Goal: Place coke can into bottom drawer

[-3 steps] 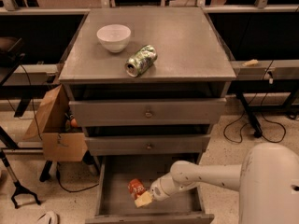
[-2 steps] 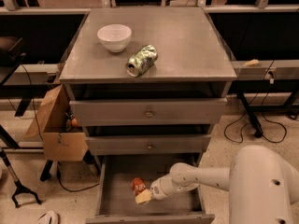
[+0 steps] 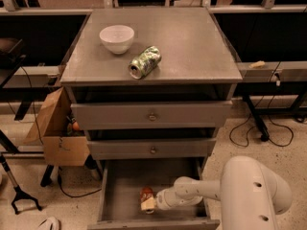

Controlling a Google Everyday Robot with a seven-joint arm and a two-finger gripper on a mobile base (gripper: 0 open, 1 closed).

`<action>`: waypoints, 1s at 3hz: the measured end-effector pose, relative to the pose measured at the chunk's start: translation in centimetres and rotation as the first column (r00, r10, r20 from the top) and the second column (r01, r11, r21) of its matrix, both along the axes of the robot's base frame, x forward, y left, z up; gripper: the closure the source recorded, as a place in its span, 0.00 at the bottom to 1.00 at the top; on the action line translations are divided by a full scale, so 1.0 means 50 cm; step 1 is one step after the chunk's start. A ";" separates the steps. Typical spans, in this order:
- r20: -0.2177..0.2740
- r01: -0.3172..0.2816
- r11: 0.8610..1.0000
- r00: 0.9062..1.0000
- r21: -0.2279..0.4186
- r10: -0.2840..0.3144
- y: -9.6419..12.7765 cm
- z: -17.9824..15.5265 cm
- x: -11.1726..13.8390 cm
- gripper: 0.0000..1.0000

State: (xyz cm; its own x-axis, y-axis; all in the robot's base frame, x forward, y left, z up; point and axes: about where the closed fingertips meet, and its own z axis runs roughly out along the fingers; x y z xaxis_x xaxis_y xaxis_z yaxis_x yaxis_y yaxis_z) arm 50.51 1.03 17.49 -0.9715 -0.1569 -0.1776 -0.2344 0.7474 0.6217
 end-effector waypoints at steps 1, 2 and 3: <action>0.004 0.098 0.993 0.995 0.062 -0.099 -0.005 -0.040 0.005 0.59; 0.036 0.134 0.981 0.990 0.139 -0.140 -0.002 -0.045 0.018 0.35; 0.074 0.129 0.978 0.987 0.165 -0.143 -0.004 -0.025 0.031 0.12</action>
Offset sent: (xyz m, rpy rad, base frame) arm 0.0195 -0.0038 -0.0223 0.2273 -0.0983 -0.1872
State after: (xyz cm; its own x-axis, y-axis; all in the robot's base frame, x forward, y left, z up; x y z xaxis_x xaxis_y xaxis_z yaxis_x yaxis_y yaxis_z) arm 52.08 0.82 16.25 -0.9622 0.0122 -0.2721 -0.1944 0.6691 0.7173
